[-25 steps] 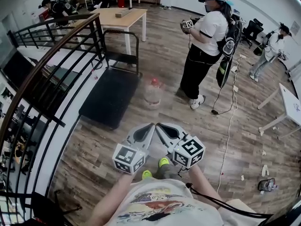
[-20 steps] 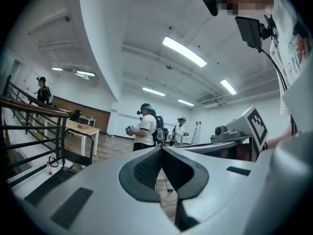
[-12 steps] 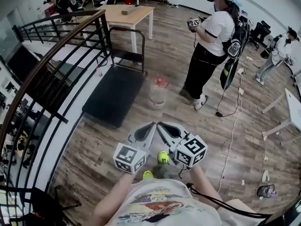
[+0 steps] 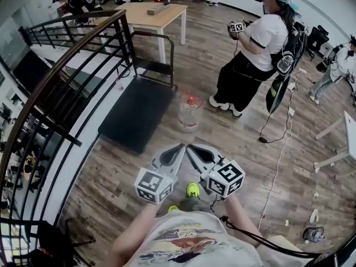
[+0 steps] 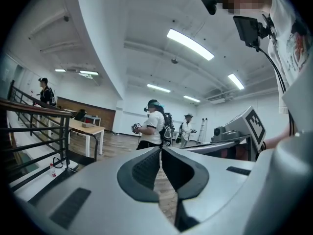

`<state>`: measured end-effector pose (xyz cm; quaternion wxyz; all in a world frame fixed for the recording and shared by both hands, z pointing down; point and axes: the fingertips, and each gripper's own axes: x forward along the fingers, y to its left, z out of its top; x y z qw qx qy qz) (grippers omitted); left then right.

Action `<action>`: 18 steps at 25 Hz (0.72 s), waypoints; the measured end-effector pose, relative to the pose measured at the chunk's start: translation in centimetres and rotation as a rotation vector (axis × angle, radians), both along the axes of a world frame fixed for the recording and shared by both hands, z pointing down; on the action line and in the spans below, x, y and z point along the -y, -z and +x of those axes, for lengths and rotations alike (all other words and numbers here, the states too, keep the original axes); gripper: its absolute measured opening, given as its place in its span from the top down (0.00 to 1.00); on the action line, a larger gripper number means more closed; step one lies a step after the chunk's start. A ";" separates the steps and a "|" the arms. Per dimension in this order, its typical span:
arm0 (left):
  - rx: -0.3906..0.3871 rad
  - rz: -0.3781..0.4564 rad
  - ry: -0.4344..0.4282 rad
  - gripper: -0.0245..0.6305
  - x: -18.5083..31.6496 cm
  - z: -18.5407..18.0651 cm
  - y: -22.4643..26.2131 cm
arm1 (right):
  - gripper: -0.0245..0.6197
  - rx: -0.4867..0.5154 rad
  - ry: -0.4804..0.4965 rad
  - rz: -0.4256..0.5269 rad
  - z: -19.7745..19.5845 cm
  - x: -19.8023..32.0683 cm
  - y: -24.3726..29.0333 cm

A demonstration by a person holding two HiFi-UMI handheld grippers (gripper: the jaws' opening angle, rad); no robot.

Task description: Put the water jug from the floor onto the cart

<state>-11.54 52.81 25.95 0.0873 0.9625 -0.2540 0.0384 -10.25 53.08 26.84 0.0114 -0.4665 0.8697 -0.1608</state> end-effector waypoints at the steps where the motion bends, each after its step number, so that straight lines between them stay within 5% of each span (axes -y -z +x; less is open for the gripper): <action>1: 0.000 -0.003 0.002 0.94 0.6 0.4 -0.2 | 0.92 -0.002 0.001 -0.002 0.4 0.6 -0.2; 18: 0.028 -0.001 0.087 0.94 9.8 10.2 -1.8 | 0.92 -0.053 0.075 -0.008 10.1 9.8 -2.0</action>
